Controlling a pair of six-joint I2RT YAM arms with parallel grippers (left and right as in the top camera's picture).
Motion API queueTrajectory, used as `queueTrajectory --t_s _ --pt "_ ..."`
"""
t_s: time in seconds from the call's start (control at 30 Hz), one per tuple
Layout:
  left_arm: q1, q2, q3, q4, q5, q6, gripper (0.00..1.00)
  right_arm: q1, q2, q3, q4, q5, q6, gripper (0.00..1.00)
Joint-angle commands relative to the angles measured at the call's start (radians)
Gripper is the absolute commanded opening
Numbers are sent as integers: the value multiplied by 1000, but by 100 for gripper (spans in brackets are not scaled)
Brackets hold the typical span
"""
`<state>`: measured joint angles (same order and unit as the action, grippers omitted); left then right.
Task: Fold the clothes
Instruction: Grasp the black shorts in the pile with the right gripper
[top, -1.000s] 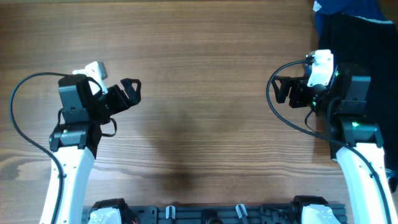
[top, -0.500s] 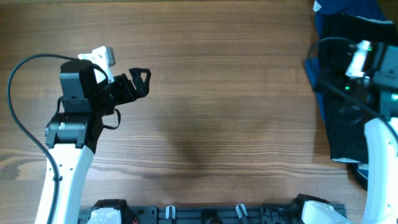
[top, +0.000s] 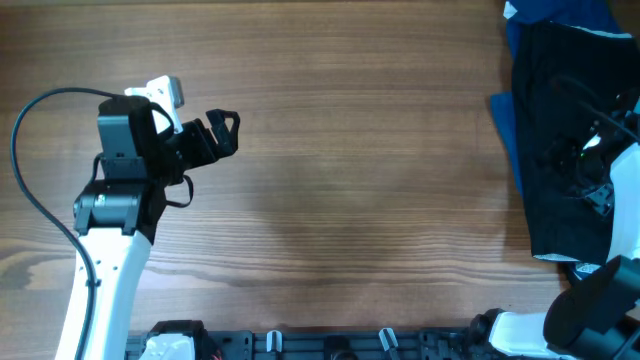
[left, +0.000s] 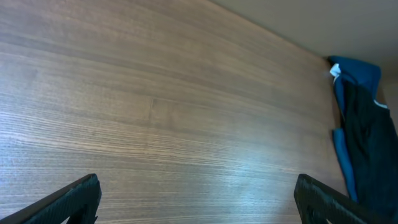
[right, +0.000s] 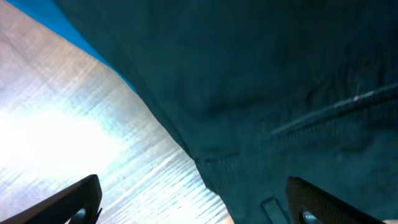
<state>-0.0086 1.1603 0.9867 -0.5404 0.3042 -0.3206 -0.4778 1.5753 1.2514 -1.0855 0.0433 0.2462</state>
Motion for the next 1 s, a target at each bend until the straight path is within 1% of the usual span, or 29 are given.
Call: queueTrajectory --t_s 0.0,0.13,0.3,0.4,0.53,0.6,0.63,0.67,0.77,0.83,0.87,0.9,0.97 --pt "-5 35 12 -5 -10 -2 100 -4 5 -3 -32 16 18 95" --pt "-5 64 12 -4 -10 -2 100 -4 5 -61 -21 18 16 95" --pt "-5 80 12 -3 -10 -1 100 -4 5 -165 75 40 22 95" --pt "-5 82 12 1 -10 -1 100 -4 5 -218 153 79 60 94" --pt "-5 84 12 13 -10 -1 100 -4 5 -270 221 94 72 89" --pt "-5 84 12 20 -18 -1 100 -4 5 -304 262 97 72 85" --pt "-5 84 12 23 -31 -1 100 -4 5 -312 270 100 73 81" --pt "-5 84 12 24 -42 -1 100 -4 5 -313 270 109 83 71" --pt "-5 84 12 24 -55 -2 100 -4 5 -313 281 118 98 48" --pt "-5 84 12 24 -55 -2 100 -4 5 -313 283 119 97 38" --pt "-5 84 12 24 -55 -2 100 -4 5 -313 285 119 95 29" --pt "-5 84 12 24 -55 -2 100 -4 5 -313 288 119 95 24" --pt "-5 84 12 23 -55 -2 99 -4 5 -313 293 119 95 5"
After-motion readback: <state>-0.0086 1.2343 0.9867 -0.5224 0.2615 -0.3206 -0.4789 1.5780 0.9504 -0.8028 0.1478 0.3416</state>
